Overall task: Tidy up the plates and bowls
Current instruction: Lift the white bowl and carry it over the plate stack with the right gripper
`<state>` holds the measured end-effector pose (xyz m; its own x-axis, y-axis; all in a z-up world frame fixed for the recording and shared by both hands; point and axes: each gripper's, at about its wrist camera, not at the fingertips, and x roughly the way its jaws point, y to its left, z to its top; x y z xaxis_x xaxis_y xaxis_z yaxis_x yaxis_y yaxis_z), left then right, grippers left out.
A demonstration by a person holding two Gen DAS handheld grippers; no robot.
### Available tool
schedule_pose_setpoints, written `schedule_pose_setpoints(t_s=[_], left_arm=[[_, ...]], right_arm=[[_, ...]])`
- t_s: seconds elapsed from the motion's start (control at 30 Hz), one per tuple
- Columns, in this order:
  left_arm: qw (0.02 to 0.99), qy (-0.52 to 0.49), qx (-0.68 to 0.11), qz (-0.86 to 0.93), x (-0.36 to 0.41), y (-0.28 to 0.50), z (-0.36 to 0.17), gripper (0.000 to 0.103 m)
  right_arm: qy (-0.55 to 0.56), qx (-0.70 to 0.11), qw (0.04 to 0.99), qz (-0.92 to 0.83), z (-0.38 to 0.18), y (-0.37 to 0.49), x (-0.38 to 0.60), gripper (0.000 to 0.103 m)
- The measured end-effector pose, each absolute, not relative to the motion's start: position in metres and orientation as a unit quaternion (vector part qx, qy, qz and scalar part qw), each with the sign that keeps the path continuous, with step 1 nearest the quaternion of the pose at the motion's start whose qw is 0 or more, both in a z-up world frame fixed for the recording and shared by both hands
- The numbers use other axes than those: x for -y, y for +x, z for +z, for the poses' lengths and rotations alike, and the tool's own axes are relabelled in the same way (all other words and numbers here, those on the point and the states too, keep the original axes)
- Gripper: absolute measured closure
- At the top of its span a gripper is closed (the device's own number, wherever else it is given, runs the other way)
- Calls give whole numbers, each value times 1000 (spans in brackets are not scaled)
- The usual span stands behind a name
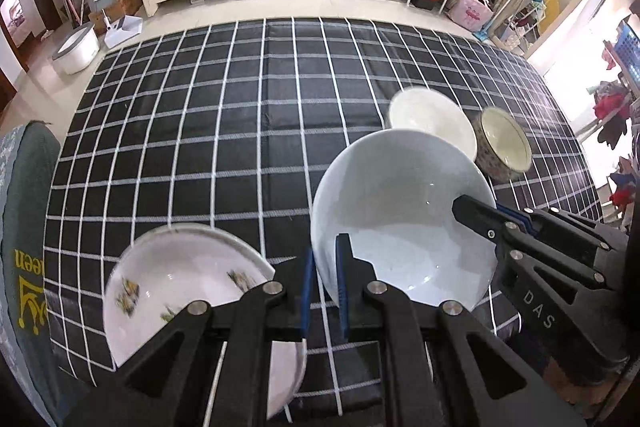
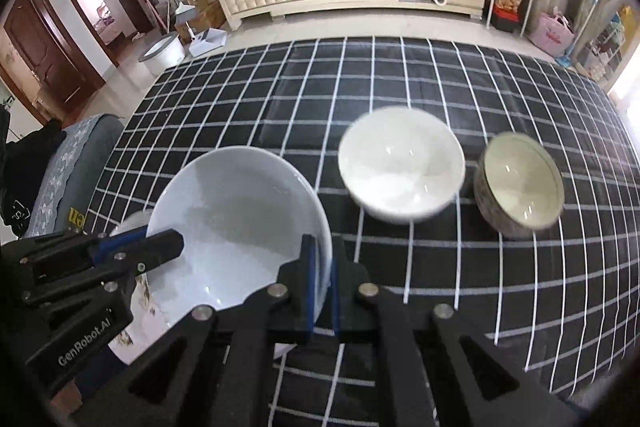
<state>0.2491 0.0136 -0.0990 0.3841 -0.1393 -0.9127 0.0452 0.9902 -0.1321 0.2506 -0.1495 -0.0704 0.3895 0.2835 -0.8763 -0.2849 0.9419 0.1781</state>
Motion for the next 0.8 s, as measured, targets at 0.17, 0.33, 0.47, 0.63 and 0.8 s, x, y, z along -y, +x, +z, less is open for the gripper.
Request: schedule_pose_setpoints(t_s=[0.17,0.33,0.47,0.63,0.8], left_arm=[[823,-31,-563,-63,0,228,-116,94],[812,-23,-579,-67,13,217,-138,94],[804,-22,-590,-73,16,216,-153,94],[796,-24,-600,-69,16,215,-166,94],[795,-27,-602,-69,17,212,-171,94]], right_arm=[[8,-541,827,153,-85,232,159,94],[20,-563,814,140,-106,218,167,94],[21,-571,809,136,-117,212,168,94],[21,-580,804,130,-128,208,168,94],[19,-587,799,129,-135,206,168,94]])
